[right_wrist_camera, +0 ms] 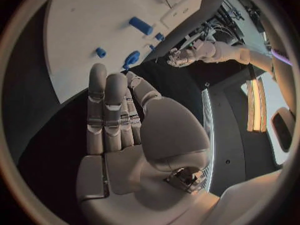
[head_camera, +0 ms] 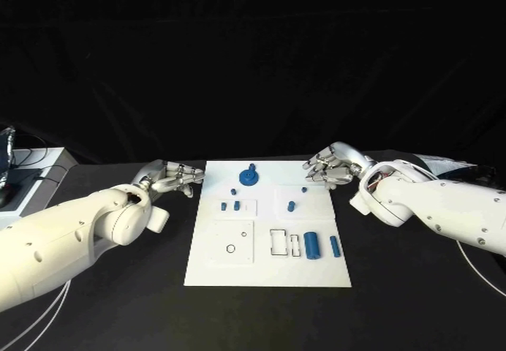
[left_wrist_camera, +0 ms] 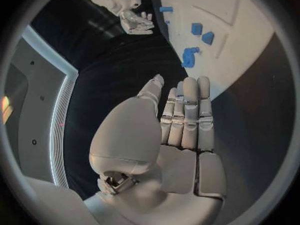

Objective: Assemble the parts on the task board

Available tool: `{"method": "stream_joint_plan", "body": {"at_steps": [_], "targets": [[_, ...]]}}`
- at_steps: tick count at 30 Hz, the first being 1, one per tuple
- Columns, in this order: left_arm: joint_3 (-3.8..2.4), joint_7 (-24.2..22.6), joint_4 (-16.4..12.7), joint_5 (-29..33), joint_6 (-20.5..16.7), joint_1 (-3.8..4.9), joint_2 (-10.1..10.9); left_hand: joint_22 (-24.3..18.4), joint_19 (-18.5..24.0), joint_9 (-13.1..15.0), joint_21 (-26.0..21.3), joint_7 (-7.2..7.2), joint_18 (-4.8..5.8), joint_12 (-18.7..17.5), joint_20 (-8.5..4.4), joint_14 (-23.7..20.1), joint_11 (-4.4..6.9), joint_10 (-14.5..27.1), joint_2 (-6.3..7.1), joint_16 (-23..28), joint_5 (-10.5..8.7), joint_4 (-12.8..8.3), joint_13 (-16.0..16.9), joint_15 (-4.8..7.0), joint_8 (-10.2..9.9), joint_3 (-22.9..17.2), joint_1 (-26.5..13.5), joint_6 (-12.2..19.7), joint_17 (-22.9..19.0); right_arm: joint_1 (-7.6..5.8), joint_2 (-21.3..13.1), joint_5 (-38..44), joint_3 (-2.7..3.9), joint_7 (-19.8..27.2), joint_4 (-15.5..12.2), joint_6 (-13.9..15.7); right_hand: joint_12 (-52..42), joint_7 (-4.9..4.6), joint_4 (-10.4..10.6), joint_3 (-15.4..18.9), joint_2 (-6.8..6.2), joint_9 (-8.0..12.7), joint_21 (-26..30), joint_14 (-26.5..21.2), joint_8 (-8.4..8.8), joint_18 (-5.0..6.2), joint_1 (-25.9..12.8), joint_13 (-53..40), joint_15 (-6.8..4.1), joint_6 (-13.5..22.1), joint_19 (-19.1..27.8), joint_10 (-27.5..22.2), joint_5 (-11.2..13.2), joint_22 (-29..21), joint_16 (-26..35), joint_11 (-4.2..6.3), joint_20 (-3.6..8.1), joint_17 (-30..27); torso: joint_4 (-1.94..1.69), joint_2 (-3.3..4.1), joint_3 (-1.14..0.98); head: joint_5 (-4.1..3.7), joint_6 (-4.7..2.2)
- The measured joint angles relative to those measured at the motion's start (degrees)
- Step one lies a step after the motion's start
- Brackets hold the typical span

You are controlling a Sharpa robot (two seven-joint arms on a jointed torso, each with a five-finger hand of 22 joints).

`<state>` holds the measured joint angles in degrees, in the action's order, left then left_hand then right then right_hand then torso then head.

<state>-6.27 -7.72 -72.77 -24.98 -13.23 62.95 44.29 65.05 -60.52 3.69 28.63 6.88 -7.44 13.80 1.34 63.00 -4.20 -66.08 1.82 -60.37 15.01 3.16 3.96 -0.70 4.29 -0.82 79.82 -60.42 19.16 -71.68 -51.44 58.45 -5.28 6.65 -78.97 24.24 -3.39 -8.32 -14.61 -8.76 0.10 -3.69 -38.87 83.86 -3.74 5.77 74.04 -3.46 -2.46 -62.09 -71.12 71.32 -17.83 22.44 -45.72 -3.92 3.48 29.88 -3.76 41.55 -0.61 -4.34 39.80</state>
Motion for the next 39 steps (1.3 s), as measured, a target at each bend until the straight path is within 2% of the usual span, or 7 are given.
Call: {"method": "stream_joint_plan", "body": {"at_steps": [3, 6, 8, 13, 20, 32, 39], "targets": [[-1.25, -3.08, -3.20, 4.92, 0.12, -1.97, 1.83, 0.72, -0.28, 0.00, 0.45, 0.08, 0.00, 0.51, -0.27, 0.00, 0.00, 0.00, -1.39, -0.53, 0.00, -0.50, 0.03, 0.00, 0.00, 2.35, 1.39, -0.36, 1.79, 0.29, -0.19, 6.67, -0.01, -3.14, -0.73, -0.02, 0.00, 0.06, 0.44, -1.57, -0.98, 0.00, -0.89, 0.06, 0.00, 1.14, -0.98, 0.00, 0.56, 0.09, -0.74, -1.98, 0.32, 0.93, -3.57, -0.48, -0.75, 2.41, -0.13, -0.24, 0.17, -0.69, -0.23], [-2.98, -5.36, -6.89, 7.56, -0.02, -4.24, 3.41, 1.17, -0.64, 0.00, 0.90, 0.19, 0.01, 0.51, -0.63, 0.49, 0.00, 0.00, -2.86, -0.53, 0.00, -1.57, -0.05, 0.50, 0.00, 2.04, 3.63, -1.02, 2.42, 0.59, -0.21, 12.69, -0.04, -6.42, -1.23, -0.13, 0.00, -0.15, 1.43, -2.53, -2.11, 0.00, -1.13, -0.53, 0.00, 1.38, -1.21, 0.00, 1.16, -0.11, -1.03, -2.86, 0.32, 1.68, -6.23, -0.91, -1.05, 4.14, -0.24, -0.47, 0.37, -1.12, -0.20], [-3.91, -6.50, -9.18, 8.31, -0.15, -5.67, 4.24, 1.39, -0.73, 0.00, 0.93, 0.20, 0.02, -0.08, -0.72, 0.50, 0.00, 0.00, -3.00, -0.53, 0.00, -1.91, -0.19, 0.50, 0.00, 1.84, 3.91, -1.02, 2.58, 0.78, -0.07, 16.20, -0.05, -8.52, -1.34, -0.26, 0.00, -0.18, 2.07, -3.17, -2.60, 0.00, -1.16, -0.84, 0.00, 1.39, -1.43, 0.00, 1.29, -0.57, -1.23, -2.91, 0.16, 2.02, -7.24, -0.95, -1.25, 4.66, -0.30, -0.59, 0.48, -1.33, -0.10], [-5.49, -8.38, -12.99, 8.89, -0.51, -7.65, 5.29, 1.73, -0.72, 0.00, 0.93, 0.19, 0.02, -2.38, -0.72, 0.72, 0.00, 0.00, -3.00, 0.59, 0.00, -2.31, -0.24, 0.27, -0.22, 2.24, 3.91, -1.01, 3.03, 1.20, 0.95, 22.34, -0.18, -12.48, -1.14, -0.57, 0.00, -0.07, 4.28, -4.85, -4.43, 0.00, -1.16, -1.46, 0.00, 1.39, -1.10, 0.00, 1.24, -1.19, -1.30, -2.91, -0.14, 3.18, -8.82, -0.95, -1.32, 4.94, -0.36, -0.81, 0.79, -1.97, 0.23], [-6.08, -9.97, -14.92, 9.02, -1.01, -8.47, 5.66, 1.79, -0.73, -0.01, 0.93, 0.19, 0.02, -4.15, -0.71, 1.10, 0.00, 0.00, -3.00, 1.40, 0.00, -2.44, -0.23, -0.11, -0.22, 2.57, 3.91, -1.01, 3.71, 1.41, 2.59, 27.90, -0.28, -16.28, -0.79, -1.68, 0.00, -0.59, 5.94, -5.89, -5.77, 0.00, -1.15, -1.88, 0.00, 1.59, -0.21, 0.01, 1.66, -0.65, -1.43, -3.57, -0.71, 4.65, -10.53, -1.23, -1.46, 5.30, -0.44, -0.95, 1.05, -2.16, 0.77], [-6.23, -11.12, -16.25, 9.17, -1.74, -8.67, 5.80, 2.75, -1.05, -0.01, 1.17, 0.61, 0.02, -5.04, -0.39, 2.04, -0.74, 0.35, -2.61, 1.16, 0.00, -2.04, -0.23, -0.20, -0.22, 3.29, 3.50, -0.14, 5.29, 2.41, 4.74, 32.32, -0.56, -19.24, 0.63, -4.56, 0.00, -0.02, 6.72, -6.67, -6.15, -0.06, -1.13, -1.88, 0.00, 1.79, 0.17, 0.01, 1.66, -0.99, -1.63, -4.05, -1.03, 6.68, -11.53, -1.43, -1.67, 5.25, -0.44, -0.86, 0.99, -2.35, 1.52], [-6.25, -11.73, -16.37, 9.18, -1.92, -8.68, 5.90, 3.48, -1.13, -0.01, 1.45, 0.61, 0.02, -5.04, -0.31, 2.04, -1.14, 0.75, -2.68, 0.36, 0.00, -1.50, -0.23, -0.20, -0.22, 4.31, 3.13, 0.04, 6.07, 2.59, 5.76, 33.57, -0.58, -19.81, 2.12, -5.19, 0.00, -0.25, 6.73, -6.69, -6.15, -0.05, -0.84, -2.09, 0.00, 1.94, 0.17, 0.01, 1.86, -1.41, -1.43, -5.47, -1.05, 7.59, -11.76, -1.51, -1.87, 5.18, -0.42, -0.87, 0.95, -2.23, 1.77]]}}
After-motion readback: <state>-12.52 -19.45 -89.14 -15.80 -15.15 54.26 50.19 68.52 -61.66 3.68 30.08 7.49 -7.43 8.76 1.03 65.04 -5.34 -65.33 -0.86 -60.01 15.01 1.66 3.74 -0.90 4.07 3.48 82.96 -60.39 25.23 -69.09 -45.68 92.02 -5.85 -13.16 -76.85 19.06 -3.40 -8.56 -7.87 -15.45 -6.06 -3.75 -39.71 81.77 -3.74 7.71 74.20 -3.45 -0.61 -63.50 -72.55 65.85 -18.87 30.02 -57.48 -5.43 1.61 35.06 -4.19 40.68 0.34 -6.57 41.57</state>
